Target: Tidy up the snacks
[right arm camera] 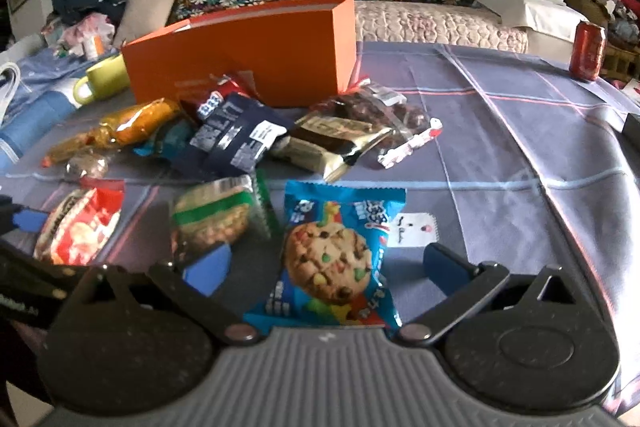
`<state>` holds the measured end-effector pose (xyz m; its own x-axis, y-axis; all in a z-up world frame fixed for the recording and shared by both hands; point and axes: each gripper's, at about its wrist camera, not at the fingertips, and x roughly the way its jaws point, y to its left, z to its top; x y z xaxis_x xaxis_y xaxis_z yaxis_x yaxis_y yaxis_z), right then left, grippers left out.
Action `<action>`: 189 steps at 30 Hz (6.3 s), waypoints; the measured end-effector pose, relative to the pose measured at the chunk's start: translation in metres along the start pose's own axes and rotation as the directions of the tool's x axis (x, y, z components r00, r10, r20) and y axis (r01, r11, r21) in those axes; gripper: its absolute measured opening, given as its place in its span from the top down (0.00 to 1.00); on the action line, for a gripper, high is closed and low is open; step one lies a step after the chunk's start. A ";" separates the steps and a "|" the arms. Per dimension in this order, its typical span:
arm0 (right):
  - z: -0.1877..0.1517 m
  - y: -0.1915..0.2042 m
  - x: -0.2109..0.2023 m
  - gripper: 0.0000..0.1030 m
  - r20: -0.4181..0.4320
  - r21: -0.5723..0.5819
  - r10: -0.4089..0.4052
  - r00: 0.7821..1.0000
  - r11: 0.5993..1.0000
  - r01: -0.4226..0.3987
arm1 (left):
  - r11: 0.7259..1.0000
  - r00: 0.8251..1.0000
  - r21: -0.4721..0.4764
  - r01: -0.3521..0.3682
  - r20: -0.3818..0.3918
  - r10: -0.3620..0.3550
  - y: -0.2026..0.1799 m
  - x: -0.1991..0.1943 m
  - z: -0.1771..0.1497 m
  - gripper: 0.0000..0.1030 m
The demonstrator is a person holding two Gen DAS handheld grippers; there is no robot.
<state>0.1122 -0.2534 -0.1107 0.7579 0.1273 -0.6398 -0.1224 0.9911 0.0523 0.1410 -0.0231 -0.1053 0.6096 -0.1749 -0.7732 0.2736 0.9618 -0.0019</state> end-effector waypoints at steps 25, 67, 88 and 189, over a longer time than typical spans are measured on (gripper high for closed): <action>0.017 -0.049 -0.034 0.52 0.017 0.154 0.025 1.000 0.988 -0.027 | 0.995 0.994 0.000 0.095 0.056 -0.095 0.033 -0.033 0.022 0.87; 0.018 -0.060 0.011 0.09 0.131 0.219 0.002 0.991 0.975 -0.031 | 0.984 0.996 -0.163 -0.072 0.036 0.079 0.086 -0.017 0.022 0.38; 0.021 -0.043 0.015 0.02 0.116 0.190 0.112 0.987 0.973 -0.133 | 0.997 0.999 0.066 -0.040 0.028 0.038 0.054 0.016 0.055 0.97; 0.021 -0.056 -0.005 0.03 0.231 0.194 0.038 0.972 0.977 -0.084 | 0.972 0.975 -0.113 -0.204 0.063 0.212 0.078 -0.014 0.002 1.00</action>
<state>0.1289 -0.3089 -0.0938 0.8803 0.1701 -0.4430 -0.0588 0.9655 0.2537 0.1548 0.0538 -0.0935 0.6997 0.0202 -0.7142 0.0573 0.9948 0.0843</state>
